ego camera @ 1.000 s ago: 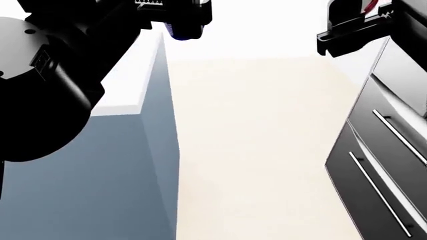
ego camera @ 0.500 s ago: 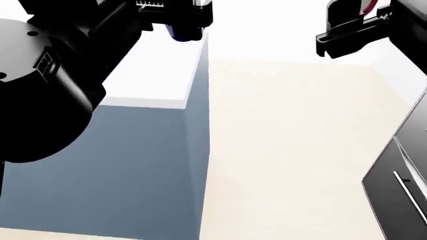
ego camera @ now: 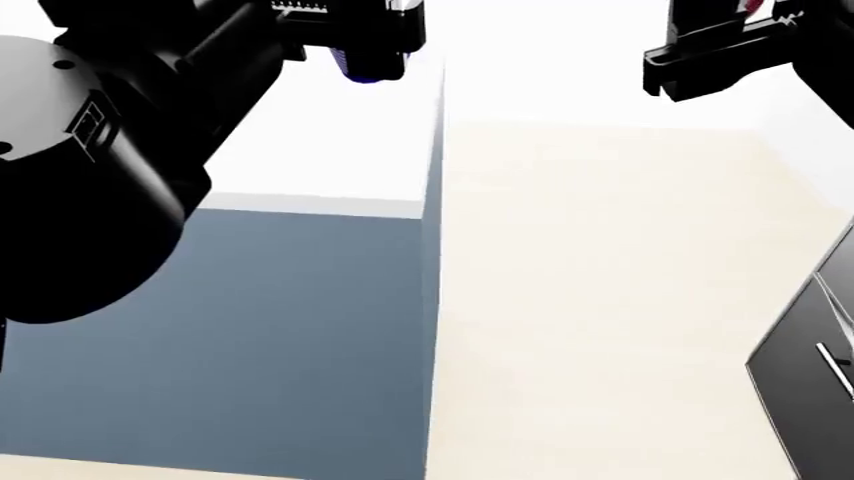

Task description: Move the drinks to the dining counter.

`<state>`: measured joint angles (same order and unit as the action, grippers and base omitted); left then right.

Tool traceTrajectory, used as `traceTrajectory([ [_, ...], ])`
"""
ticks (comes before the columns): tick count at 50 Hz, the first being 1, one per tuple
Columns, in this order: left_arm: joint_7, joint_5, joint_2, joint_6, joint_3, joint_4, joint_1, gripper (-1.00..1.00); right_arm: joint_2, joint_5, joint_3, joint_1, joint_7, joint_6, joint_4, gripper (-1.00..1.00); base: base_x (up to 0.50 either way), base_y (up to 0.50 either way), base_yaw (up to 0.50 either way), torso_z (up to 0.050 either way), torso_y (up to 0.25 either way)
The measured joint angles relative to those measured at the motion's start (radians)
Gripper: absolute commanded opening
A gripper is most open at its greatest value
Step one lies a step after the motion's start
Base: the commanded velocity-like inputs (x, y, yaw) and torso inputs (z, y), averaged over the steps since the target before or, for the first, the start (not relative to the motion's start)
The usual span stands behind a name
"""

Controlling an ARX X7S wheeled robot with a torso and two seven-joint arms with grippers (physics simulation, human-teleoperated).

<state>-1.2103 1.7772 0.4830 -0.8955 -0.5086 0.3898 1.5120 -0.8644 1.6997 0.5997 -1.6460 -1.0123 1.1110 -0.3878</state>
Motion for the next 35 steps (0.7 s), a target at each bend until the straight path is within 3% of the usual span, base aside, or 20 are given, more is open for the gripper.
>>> traceTrajectory([
  [22, -0.001, 0.000, 0.004, 0.008, -0.004, 0.003, 0.001, -1.00, 0.003, 0.010, 0.030, -0.017, -0.006, 0.029, -0.001, -1.00, -0.50, -0.03, 0.00, 0.000, 0.001],
  [35, 0.002, 0.000, 0.007, 0.011, -0.006, 0.001, 0.005, -1.00, 0.003, -0.003, 0.028, -0.021, 0.022, 0.022, -0.014, -1.00, -0.38, 0.38, 0.00, 0.000, 0.001],
])
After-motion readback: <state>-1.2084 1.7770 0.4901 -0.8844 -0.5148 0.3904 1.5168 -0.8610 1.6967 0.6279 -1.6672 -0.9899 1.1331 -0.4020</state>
